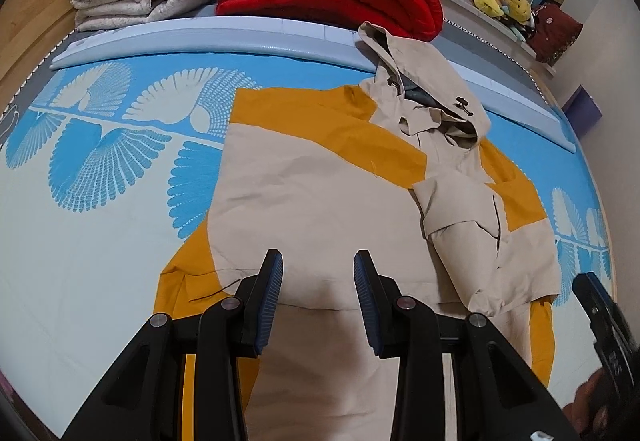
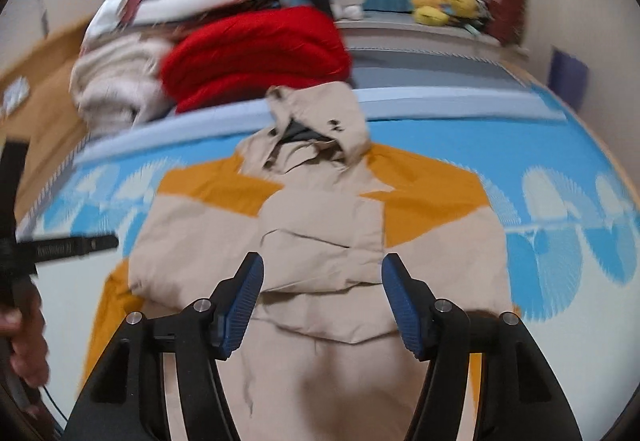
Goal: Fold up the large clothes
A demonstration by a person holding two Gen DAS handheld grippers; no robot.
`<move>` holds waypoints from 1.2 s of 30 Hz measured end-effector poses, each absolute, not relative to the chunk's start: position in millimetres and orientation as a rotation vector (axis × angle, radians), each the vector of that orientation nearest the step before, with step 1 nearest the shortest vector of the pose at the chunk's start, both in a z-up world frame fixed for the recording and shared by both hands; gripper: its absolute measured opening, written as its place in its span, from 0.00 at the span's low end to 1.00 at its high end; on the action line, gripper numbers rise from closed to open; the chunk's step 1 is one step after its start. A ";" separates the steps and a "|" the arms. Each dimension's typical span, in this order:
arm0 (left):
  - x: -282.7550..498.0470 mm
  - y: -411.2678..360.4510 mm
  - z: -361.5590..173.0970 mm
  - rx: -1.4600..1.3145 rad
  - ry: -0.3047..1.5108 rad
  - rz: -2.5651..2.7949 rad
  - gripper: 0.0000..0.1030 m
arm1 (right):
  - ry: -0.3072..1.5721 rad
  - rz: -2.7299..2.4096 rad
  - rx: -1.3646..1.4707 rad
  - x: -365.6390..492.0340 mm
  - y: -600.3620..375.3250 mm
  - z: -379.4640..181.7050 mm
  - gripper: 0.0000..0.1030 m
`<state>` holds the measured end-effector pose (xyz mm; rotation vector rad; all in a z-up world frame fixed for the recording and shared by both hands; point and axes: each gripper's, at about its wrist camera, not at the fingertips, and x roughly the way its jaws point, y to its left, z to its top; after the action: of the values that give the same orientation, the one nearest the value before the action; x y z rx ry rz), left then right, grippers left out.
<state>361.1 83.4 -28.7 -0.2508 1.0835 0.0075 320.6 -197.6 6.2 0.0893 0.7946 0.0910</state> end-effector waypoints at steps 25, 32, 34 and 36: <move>374.9 61.0 -53.5 -0.252 1.127 -0.029 0.31 | 1.117 0.121 1.073 408.1 -291.4 -169.1 0.55; 378.1 107.9 -50.1 -0.333 1.121 0.059 0.31 | 0.865 0.242 0.741 411.2 -226.9 -84.9 0.09; 377.8 118.8 -50.7 -0.361 1.126 0.071 0.31 | 0.814 0.411 0.659 405.9 -189.9 -56.5 0.09; 377.3 128.0 -51.7 -0.385 1.134 0.078 0.31 | 0.815 0.554 0.603 398.7 -159.2 -43.7 0.13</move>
<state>377.3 128.0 -51.7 -0.3851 1.1343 0.0779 398.7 -159.2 -43.7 0.6035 0.8151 0.5542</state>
